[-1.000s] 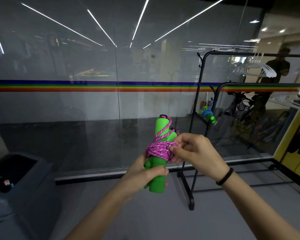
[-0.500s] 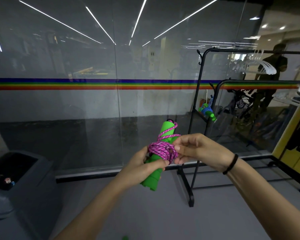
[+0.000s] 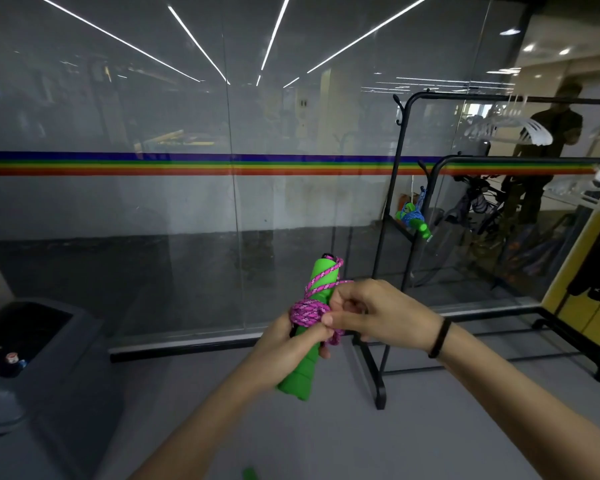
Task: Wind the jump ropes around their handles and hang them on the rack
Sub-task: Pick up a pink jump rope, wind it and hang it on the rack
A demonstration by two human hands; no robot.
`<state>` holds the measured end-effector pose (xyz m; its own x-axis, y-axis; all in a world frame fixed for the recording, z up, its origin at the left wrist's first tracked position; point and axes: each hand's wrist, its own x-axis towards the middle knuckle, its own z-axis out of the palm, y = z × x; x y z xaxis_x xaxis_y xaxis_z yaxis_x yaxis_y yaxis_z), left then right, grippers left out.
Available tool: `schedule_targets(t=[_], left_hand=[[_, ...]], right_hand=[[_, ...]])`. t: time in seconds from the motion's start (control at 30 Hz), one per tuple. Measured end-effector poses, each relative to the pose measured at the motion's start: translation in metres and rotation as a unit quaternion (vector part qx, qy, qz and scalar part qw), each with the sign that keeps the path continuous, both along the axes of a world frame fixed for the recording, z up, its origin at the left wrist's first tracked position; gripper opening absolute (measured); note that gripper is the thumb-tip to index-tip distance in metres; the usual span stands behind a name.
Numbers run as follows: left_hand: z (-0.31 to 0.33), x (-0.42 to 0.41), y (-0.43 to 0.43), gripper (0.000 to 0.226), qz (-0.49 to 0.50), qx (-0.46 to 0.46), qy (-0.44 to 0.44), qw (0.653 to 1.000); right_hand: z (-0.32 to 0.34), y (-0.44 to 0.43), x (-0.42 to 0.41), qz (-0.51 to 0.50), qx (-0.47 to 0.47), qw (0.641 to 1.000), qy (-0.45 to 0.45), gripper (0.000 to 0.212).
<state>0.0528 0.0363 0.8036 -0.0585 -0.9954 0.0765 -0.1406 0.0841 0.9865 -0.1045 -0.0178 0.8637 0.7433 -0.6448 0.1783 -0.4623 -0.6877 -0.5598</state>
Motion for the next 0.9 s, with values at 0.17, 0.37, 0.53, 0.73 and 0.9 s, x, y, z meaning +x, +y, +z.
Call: schedule_targets(t=[0.17,0.37,0.53,0.73,0.9], left_hand=[[-0.007,0.012,-0.007,0.046,0.02,0.042,0.005,0.999],[-0.006,0.017,-0.011,0.027,0.025,0.113,0.214,0.97],[-0.003,0.032,-0.009,0.015,-0.088,0.17,0.374,0.908],[-0.022,0.039,-0.017,0.054,-0.13,0.211,0.33,0.911],[-0.02,0.013,-0.019,0.055,-0.085,0.194,0.181,0.96]], right_hand=[[0.007,-0.003,-0.003,0.01,0.188,0.968,-0.165,0.017],[0.021,-0.004,-0.003,-0.007,0.184,0.926,-0.331,0.023],[0.034,-0.012,-0.019,-0.014,0.25,0.854,-0.455,0.024],[0.049,-0.003,-0.017,0.033,0.225,0.888,-0.401,0.023],[0.043,0.004,0.004,0.007,0.194,0.923,-0.332,0.023]])
